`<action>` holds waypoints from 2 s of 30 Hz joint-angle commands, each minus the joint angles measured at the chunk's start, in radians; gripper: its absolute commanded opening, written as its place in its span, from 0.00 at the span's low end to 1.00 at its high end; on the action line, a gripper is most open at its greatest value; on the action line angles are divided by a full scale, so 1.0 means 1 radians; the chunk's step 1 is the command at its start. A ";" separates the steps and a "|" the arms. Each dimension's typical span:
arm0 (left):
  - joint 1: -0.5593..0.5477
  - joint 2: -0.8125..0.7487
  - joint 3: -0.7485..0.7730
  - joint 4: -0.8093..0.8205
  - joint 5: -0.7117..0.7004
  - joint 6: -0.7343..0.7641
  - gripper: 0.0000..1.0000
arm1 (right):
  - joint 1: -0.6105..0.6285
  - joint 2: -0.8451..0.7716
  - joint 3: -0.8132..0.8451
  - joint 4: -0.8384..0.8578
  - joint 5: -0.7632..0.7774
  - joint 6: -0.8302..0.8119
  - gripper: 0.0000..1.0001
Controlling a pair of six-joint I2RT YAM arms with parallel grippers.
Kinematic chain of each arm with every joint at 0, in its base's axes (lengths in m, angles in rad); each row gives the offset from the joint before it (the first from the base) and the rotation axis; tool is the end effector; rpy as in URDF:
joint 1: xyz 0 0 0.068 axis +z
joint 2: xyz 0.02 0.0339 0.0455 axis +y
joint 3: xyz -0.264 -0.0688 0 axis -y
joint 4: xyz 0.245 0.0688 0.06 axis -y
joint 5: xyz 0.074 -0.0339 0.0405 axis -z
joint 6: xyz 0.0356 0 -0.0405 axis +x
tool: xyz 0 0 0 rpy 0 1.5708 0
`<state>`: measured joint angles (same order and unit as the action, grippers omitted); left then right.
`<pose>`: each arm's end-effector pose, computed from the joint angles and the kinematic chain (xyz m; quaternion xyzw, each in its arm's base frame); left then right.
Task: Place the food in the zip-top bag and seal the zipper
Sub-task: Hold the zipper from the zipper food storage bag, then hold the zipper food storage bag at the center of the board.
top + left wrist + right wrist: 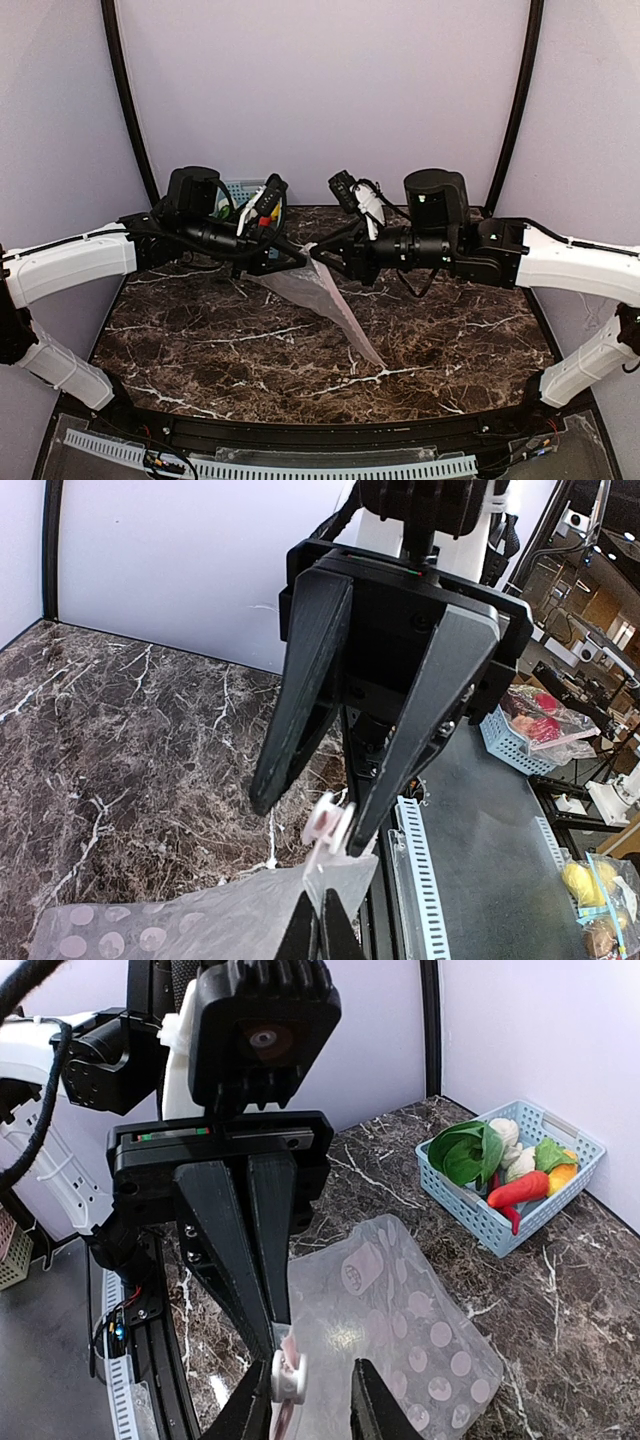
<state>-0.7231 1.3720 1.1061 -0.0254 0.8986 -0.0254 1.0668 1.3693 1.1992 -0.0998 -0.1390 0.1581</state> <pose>0.2156 -0.2274 0.3382 0.4907 0.5905 -0.5209 0.3731 0.1522 0.2862 0.3607 -0.3862 0.6949 0.3925 0.4625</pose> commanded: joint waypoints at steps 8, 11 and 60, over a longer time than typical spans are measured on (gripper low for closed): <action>-0.007 -0.022 -0.012 -0.025 0.005 0.015 0.01 | 0.008 0.022 0.037 0.034 -0.016 -0.003 0.26; -0.006 -0.020 -0.011 -0.025 0.006 0.015 0.01 | 0.007 0.020 0.035 0.037 -0.010 -0.003 0.26; -0.010 -0.004 -0.031 0.062 0.039 -0.065 0.01 | 0.008 0.028 0.005 0.048 -0.087 0.000 0.00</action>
<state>-0.7288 1.3811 1.0908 0.0219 0.9310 -0.0929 1.0676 1.3895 1.2060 -0.0742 -0.2237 0.1528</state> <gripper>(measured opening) 0.009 0.066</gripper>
